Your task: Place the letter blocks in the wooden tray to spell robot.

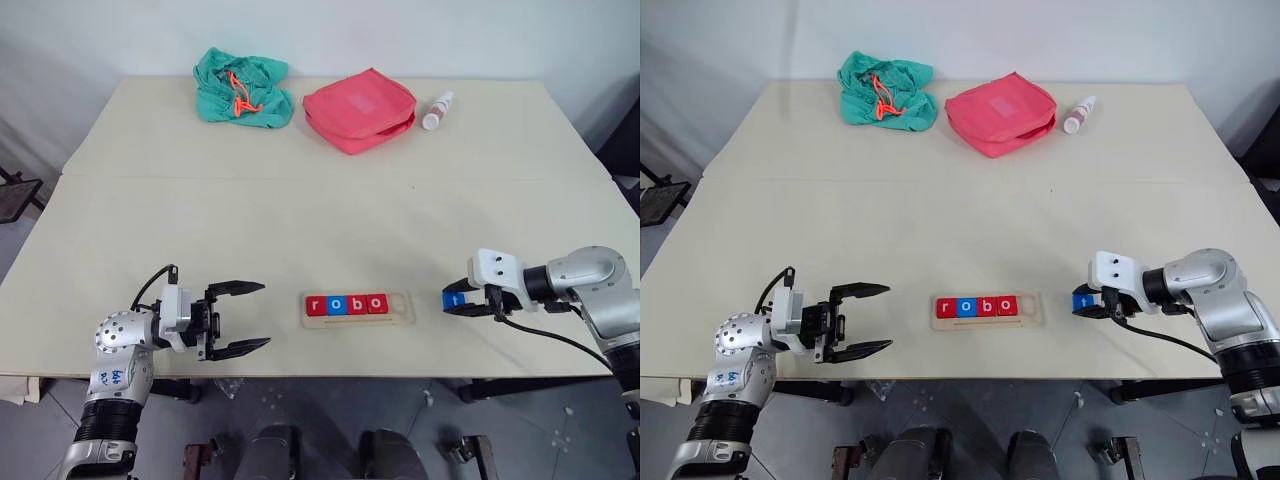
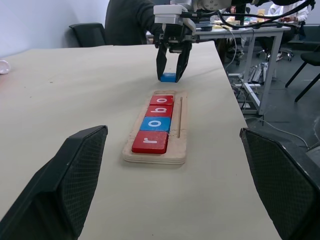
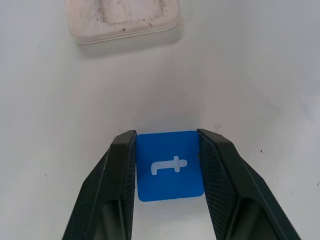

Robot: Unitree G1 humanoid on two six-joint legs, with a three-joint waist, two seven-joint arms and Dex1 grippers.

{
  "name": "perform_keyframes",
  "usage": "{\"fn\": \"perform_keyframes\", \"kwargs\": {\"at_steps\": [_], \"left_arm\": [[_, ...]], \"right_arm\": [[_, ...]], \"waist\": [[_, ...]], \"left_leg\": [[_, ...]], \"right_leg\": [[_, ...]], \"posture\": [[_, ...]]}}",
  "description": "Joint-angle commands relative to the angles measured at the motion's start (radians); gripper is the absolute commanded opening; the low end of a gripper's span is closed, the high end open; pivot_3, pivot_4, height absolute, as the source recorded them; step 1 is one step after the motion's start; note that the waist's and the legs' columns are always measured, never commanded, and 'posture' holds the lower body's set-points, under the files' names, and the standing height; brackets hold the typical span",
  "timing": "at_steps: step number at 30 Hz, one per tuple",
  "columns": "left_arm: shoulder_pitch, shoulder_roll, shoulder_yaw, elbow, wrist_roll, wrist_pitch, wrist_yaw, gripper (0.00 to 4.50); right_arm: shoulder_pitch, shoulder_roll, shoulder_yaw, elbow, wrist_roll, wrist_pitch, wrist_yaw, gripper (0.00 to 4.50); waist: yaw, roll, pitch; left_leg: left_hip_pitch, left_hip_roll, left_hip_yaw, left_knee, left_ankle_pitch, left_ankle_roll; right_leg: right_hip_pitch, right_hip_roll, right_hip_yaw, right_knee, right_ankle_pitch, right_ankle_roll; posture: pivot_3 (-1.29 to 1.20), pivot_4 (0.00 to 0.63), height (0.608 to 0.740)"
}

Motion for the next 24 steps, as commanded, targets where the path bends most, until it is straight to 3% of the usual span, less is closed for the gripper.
{"fn": "perform_keyframes", "kwargs": {"at_steps": [1, 8, 24], "left_arm": [[-0.023, 0.008, 0.015, 0.003, -0.012, -0.007, -0.007, 4.5], [-0.053, -0.002, 0.008, 0.027, -0.005, -0.01, -0.008, 4.5], [-0.002, 0.002, 0.021, -0.014, -0.011, -0.017, 0.013, 4.5]], "right_arm": [[-0.029, 0.035, -0.046, -0.22, 0.107, 0.212, -0.045, 1.43], [-0.039, 0.059, 0.004, -0.349, 0.13, 0.363, -0.088, 1.43], [-0.083, 0.115, 0.119, -0.229, 0.049, 0.257, -0.07, 1.43]], "waist": [[-0.001, 0.0, 0.0], [0.009, 0.0, 0.0], [0.0, 0.0, 0.0]], "left_leg": [[0.0, 0.0, 0.0, 0.0, 0.0, 0.0], [0.0, -0.001, -0.003, 0.0, 0.0, 0.0], [0.0, -0.001, -0.003, -0.001, 0.0, 0.0]], "right_leg": [[0.0, 0.0, 0.0, 0.0, 0.0, 0.0], [0.001, 0.0, 0.0, 0.0, 0.0, 0.0], [0.0, 0.0, -0.001, 0.0, 0.0, 0.0]], "posture": [[0.0, 0.15, 0.74], [0.0, 0.15, 0.74], [0.0, 0.15, 0.74]]}}
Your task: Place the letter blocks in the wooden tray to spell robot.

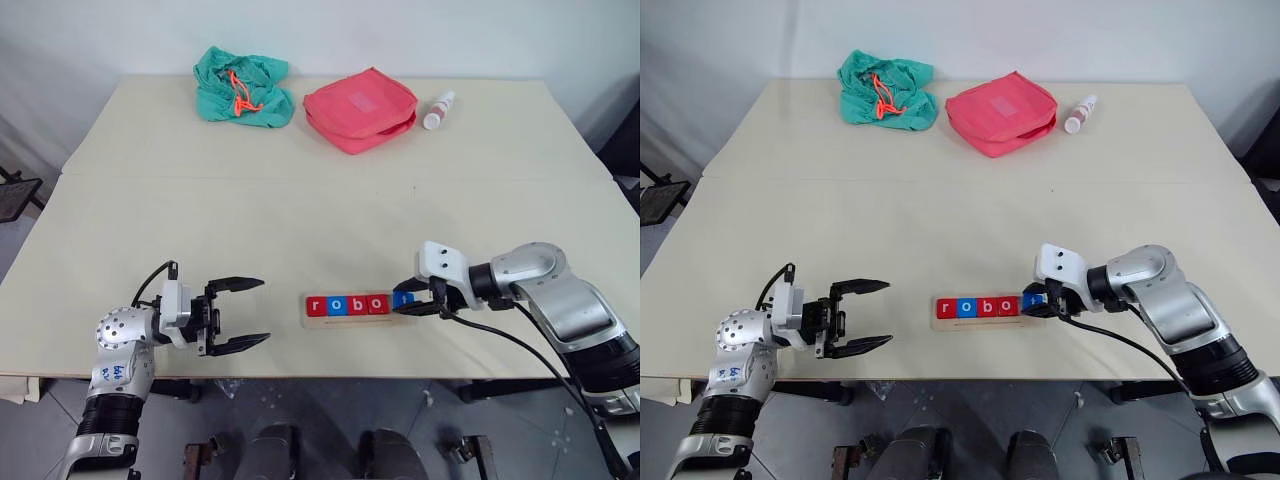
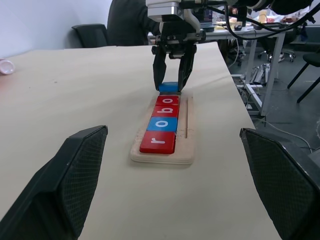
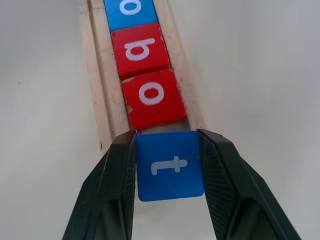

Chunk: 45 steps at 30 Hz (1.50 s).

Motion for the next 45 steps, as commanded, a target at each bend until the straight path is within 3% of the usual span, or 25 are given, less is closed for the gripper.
{"fn": "perform_keyframes", "kwargs": {"at_steps": [1, 4, 13, 23, 26, 30, 33, 36, 45], "left_arm": [[0.018, 0.005, 0.019, -0.045, -0.011, -0.012, 0.012, 4.5], [0.02, 0.005, 0.021, -0.047, -0.01, -0.012, 0.017, 4.5], [0.007, -0.001, 0.016, -0.036, -0.007, -0.014, 0.022, 4.5], [-0.019, -0.015, 0.007, -0.006, 0.001, -0.02, 0.016, 4.5], [-0.023, -0.014, 0.005, 0.0, 0.007, -0.019, 0.02, 4.5], [-0.011, 0.006, 0.021, -0.035, 0.041, 0.038, 0.129, 4.5], [0.007, 0.03, 0.023, -0.034, 0.147, -0.043, 0.213, 4.5], [0.023, 0.044, 0.045, -0.051, 0.163, -0.046, 0.279, 4.5], [0.077, 0.119, 0.089, -0.075, 0.073, -0.008, 0.203, 4.5]], "right_arm": [[-0.021, -0.002, 0.0, -0.006, -0.004, -0.02, 0.021, 1.43], [-0.021, 0.01, -0.008, -0.006, 0.004, -0.026, 0.026, 1.43], [-0.007, 0.003, -0.064, -0.064, 0.05, 0.011, 0.017, 4.47], [0.116, -0.076, -0.17, -0.144, 0.086, 0.112, -0.048, 4.47], [0.175, -0.068, -0.266, -0.121, 0.113, 0.081, -0.089, 4.47], [0.262, -0.089, -0.371, -0.014, 0.137, -0.109, -0.024, 4.47], [0.286, -0.106, -0.401, 0.117, 0.136, -0.246, 0.045, 4.47], [0.287, -0.127, -0.416, 0.245, 0.13, -0.356, 0.107, 4.47], [0.192, -0.118, -0.423, 0.505, 0.146, -0.513, 0.22, 4.47]], "waist": [[0.0, 0.0, 0.0], [0.0, 0.0, 0.0], [0.0, 0.0, 0.0], [0.008, 0.0, 0.0], [0.007, 0.0, 0.0], [0.009, 0.0, 0.0], [0.013, 0.0, 0.0], [0.012, 0.0, 0.0], [0.002, 0.0, 0.0]], "left_leg": [[0.0, 0.0, 0.0, 0.0, 0.0, 0.0], [0.0, 0.0, 0.0, 0.0, 0.0, 0.0], [0.0, 0.0, 0.0, 0.0, 0.0, 0.0], [0.0, -0.001, 0.0, 0.0, 0.0, 0.0], [0.0, 0.0, 0.0, 0.0, 0.0, 0.0], [0.0, 0.0, 0.001, 0.0, 0.0, 0.0], [0.001, 0.0, 0.001, 0.0, 0.0, 0.0], [0.001, 0.0, 0.002, 0.0, 0.0, 0.0], [0.002, 0.001, 0.002, -0.001, 0.0, 0.0]], "right_leg": [[0.0, 0.0, 0.0, 0.0, 0.0, 0.0], [0.0, 0.0, 0.0, 0.0, 0.0, 0.0], [0.0, 0.0, 0.0, 0.0, 0.0, 0.0], [0.0, 0.0, 0.0, 0.0, 0.0, 0.0], [0.0, 0.0, 0.0, 0.0, 0.0, 0.0], [0.001, 0.0, 0.0, -0.001, 0.0, 0.0], [0.002, 0.0, 0.0, -0.001, 0.0, 0.0], [0.002, 0.0, 0.0, -0.002, 0.0, 0.0], [0.002, 0.0, -0.001, -0.002, 0.0, 0.0]], "posture": [[0.0, 0.15, 0.74], [0.0, 0.15, 0.74], [0.0, 0.15, 0.74], [0.0, 0.15, 0.74], [0.0, 0.15, 0.74], [0.0, 0.15, 0.74], [0.0, 0.15, 0.74], [0.0, 0.15, 0.74], [0.0, 0.15, 0.74]]}}
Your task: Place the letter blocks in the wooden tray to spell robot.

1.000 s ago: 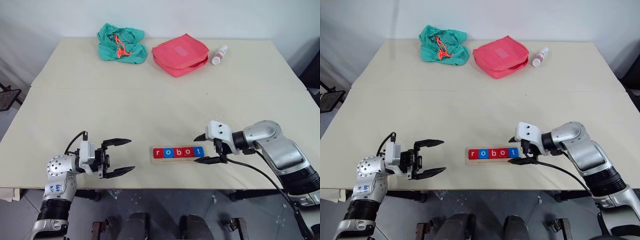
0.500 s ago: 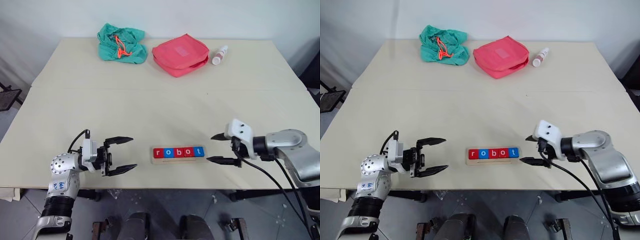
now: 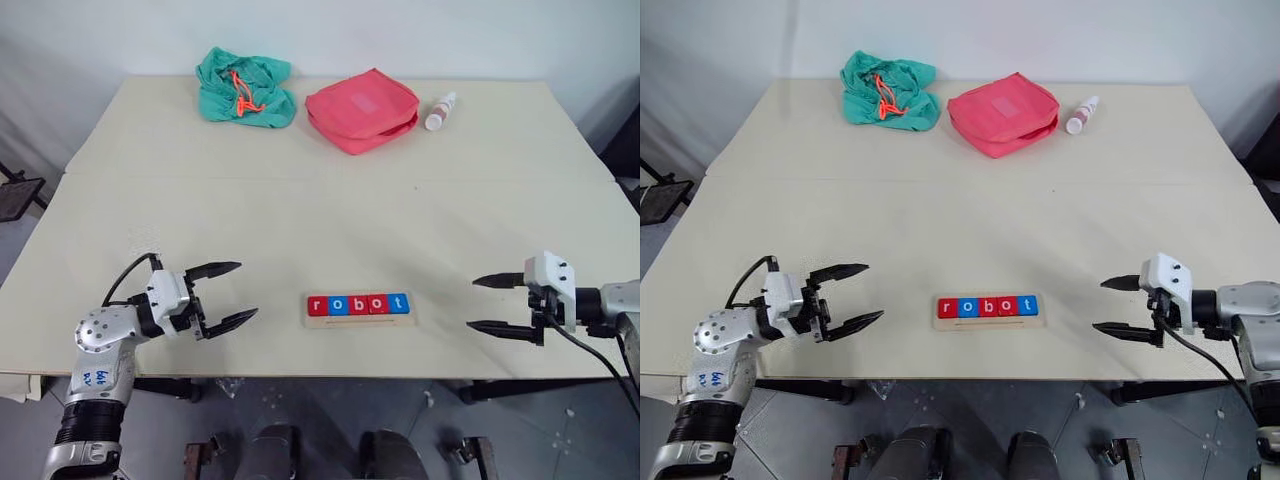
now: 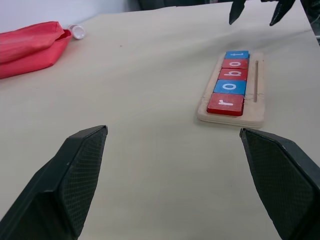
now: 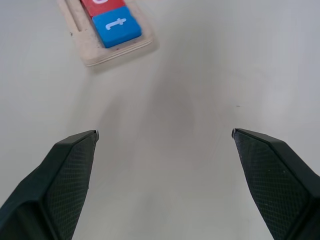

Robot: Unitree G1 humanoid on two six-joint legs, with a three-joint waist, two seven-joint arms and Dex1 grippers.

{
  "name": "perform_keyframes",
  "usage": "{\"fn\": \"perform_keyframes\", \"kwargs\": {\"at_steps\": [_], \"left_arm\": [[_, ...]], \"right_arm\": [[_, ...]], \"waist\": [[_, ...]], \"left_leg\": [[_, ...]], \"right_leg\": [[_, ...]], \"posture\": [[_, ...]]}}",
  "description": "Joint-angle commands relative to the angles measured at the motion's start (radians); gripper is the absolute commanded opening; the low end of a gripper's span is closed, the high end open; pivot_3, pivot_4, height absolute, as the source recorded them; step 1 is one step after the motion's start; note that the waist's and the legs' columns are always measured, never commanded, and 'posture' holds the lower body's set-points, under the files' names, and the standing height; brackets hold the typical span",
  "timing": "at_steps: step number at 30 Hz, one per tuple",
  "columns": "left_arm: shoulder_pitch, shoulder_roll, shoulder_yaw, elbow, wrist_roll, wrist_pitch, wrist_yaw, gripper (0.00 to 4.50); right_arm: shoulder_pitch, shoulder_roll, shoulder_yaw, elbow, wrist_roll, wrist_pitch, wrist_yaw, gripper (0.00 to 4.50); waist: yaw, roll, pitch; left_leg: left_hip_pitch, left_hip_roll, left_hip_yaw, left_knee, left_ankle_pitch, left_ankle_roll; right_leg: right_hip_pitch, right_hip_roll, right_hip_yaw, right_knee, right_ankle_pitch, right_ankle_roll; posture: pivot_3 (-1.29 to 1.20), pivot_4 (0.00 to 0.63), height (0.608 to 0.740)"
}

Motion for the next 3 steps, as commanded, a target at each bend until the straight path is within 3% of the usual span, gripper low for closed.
{"fn": "perform_keyframes", "kwargs": {"at_steps": [1, 3], "left_arm": [[0.013, 0.023, 0.025, -0.028, -0.036, -0.003, -0.032, 4.5], [0.005, 0.024, 0.025, -0.016, -0.047, -0.029, -0.065, 4.5]], "right_arm": [[-0.042, -0.003, -0.02, 0.07, 0.011, -0.052, 0.025, 4.47], [-0.064, 0.002, -0.012, 0.103, 0.005, -0.068, 0.027, 4.47]], "waist": [[-0.004, 0.0, 0.0], [-0.003, 0.0, 0.0]], "left_leg": [[0.0, 0.0, 0.0, 0.0, 0.0, 0.0], [0.0, 0.0, -0.001, 0.0, 0.0, 0.0]], "right_leg": [[0.0, 0.0, 0.0, 0.0, 0.0, 0.0], [0.0, 0.0, 0.0, 0.0, 0.0, 0.0]], "posture": [[0.0, 0.15, 0.74], [0.0, 0.15, 0.74]]}}
